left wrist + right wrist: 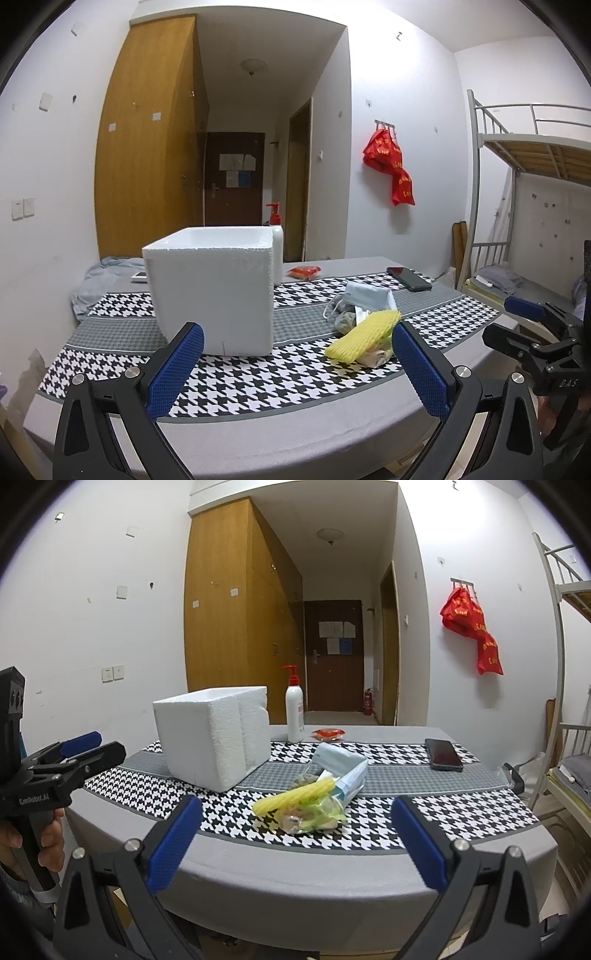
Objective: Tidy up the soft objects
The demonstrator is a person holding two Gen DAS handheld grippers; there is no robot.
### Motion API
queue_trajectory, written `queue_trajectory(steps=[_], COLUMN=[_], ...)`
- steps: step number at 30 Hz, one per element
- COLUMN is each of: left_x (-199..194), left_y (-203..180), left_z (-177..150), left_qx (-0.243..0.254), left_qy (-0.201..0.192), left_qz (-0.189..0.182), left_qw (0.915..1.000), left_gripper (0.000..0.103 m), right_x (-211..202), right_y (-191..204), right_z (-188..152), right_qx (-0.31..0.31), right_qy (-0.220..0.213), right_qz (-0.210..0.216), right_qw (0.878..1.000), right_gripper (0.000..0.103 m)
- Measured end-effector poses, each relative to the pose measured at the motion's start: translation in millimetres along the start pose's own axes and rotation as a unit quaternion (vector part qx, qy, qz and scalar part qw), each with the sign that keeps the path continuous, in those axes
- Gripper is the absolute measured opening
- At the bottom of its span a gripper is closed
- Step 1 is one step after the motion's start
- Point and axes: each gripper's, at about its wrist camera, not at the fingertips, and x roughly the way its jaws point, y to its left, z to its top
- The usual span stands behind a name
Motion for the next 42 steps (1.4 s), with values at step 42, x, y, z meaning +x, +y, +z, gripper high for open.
queue_trajectory(steps=[42], left_x=[128], left_y=[-35], left_z=[-2], left_qx=[0.051], left_qy=[0.147], left_qz=[-0.103], left_qw=[0.9824], left_gripper=[0.102], right_x=[84], right_y=[-57], right_z=[5], right_qx=[0.034], right_qy=[0.081], right_qz=[-0.031], right_qw=[0.996], right_gripper=[0.103])
